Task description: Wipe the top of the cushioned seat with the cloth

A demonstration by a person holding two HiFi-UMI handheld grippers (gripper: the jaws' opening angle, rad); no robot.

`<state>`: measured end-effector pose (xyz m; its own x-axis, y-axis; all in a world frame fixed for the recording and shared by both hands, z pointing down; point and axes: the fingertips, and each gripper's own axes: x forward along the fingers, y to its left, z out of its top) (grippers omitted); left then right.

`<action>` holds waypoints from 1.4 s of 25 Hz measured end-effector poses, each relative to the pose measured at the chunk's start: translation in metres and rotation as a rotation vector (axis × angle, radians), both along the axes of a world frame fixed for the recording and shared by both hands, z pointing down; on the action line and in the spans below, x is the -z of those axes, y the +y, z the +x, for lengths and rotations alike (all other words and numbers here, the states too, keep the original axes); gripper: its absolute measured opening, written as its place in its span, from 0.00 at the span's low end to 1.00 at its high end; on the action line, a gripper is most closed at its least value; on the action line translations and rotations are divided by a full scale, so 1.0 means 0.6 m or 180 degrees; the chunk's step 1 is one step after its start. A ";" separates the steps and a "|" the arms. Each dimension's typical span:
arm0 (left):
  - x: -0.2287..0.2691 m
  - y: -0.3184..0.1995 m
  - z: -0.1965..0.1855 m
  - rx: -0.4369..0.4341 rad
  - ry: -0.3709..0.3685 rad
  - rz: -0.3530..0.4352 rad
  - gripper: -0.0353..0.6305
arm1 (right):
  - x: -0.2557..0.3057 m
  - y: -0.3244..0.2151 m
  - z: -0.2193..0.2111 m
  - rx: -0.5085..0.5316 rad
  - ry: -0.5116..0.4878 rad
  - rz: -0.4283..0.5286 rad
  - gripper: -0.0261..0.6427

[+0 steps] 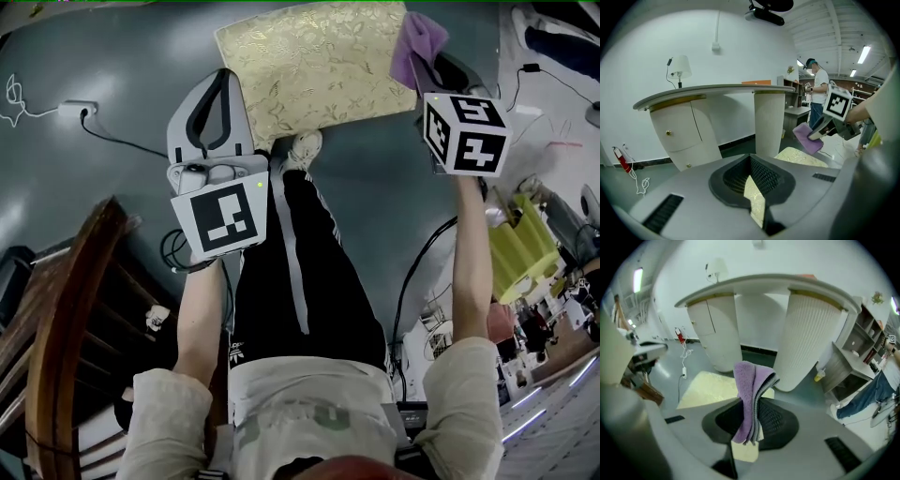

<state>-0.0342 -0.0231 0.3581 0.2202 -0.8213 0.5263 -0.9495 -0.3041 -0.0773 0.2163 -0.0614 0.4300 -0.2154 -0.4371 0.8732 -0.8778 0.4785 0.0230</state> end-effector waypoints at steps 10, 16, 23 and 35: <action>0.002 0.014 -0.043 0.0170 -0.0017 0.0043 0.06 | 0.190 0.068 -0.225 0.0470 -0.1028 0.0365 0.17; -0.013 0.030 -0.071 0.0253 -0.0048 -0.0009 0.06 | 0.116 0.135 -0.306 0.0559 -0.1221 -0.0004 0.17; -0.036 0.055 -0.092 0.0302 -0.0111 -0.0108 0.06 | -0.044 0.236 -0.392 0.0804 -0.1170 -0.0524 0.17; -0.066 0.090 -0.082 0.0312 -0.0071 -0.0165 0.06 | -0.156 0.287 -0.394 0.0778 -0.0938 -0.0947 0.17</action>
